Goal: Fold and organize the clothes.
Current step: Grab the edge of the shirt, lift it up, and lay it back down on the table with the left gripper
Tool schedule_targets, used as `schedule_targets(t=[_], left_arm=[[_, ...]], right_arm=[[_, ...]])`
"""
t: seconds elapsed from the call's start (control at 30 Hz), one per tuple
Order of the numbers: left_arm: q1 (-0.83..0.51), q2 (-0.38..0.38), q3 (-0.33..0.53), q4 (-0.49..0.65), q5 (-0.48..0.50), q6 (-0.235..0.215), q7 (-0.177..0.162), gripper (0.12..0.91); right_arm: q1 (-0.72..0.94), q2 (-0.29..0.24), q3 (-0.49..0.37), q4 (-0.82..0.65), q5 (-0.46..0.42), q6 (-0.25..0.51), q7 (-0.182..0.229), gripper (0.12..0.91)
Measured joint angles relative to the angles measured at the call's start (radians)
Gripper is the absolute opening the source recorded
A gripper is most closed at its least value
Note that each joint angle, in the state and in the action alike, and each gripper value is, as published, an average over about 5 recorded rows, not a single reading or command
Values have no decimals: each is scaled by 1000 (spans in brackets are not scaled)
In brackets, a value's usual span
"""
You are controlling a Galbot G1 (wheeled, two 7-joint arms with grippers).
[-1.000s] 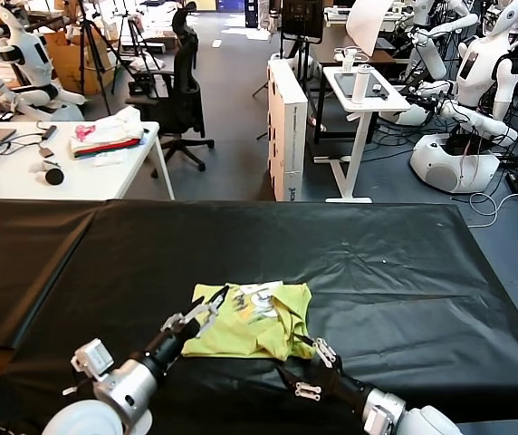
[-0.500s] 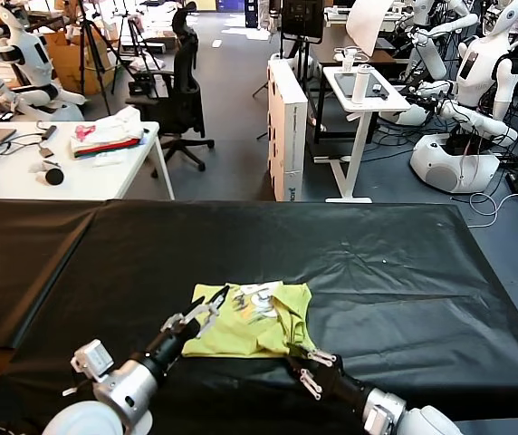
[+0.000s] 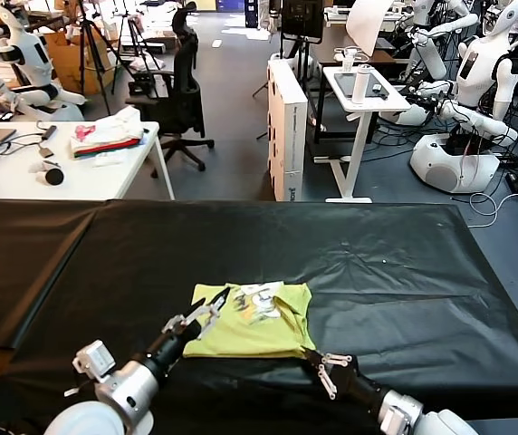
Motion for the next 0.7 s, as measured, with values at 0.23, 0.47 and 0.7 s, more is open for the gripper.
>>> schedule_targets(t=[0.23, 0.47, 0.7], left_arm=[[5, 3, -1, 4, 8, 0, 9, 907], [7, 3, -1, 11, 19, 0, 11, 907], [17, 5, -1, 11, 40, -3, 13, 907]], right_arm=[[-31, -18, 26, 6, 83, 93, -70, 411], [-28, -26, 37, 18, 186, 132, -42, 814], [100, 64, -41, 35, 196, -86, 138, 906]])
